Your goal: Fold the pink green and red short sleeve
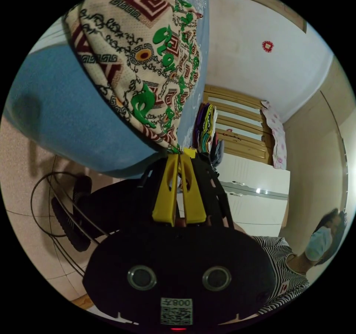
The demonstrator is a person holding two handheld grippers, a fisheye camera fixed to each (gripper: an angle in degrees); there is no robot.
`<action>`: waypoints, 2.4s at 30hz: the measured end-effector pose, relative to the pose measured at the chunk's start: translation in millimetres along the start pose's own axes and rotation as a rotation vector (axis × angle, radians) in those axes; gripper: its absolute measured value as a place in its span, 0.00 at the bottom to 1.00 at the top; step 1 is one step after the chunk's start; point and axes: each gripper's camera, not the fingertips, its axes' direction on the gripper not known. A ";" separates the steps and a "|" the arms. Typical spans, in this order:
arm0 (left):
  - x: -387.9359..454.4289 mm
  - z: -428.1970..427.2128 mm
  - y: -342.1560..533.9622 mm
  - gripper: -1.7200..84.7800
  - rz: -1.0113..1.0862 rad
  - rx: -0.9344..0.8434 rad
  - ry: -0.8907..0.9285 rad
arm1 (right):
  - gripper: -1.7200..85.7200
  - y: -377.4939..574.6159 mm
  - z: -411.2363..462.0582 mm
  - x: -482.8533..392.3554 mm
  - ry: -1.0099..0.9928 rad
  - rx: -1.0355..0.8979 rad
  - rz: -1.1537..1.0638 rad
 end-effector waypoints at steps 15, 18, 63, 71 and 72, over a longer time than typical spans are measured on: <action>-3.4 -69.7 22.8 0.06 -0.005 0.062 0.043 | 0.03 -1.2 -11.2 -2.7 -0.045 0.008 -0.009; -9.9 -100.7 29.5 0.09 -0.029 0.152 0.072 | 0.03 -1.0 -13.7 -6.1 -0.047 0.007 -0.023; 47.2 -147.9 86.5 0.04 -0.057 0.385 0.004 | 0.03 33.9 -49.4 -61.3 0.132 0.058 -0.016; 58.9 -125.6 80.8 0.03 -0.043 0.387 0.019 | 0.05 65.0 -6.9 -97.7 -0.013 -0.010 -0.092; 59.8 -124.2 80.2 0.03 -0.043 0.390 0.021 | 0.05 65.2 2.8 -104.3 -0.038 -0.034 -0.100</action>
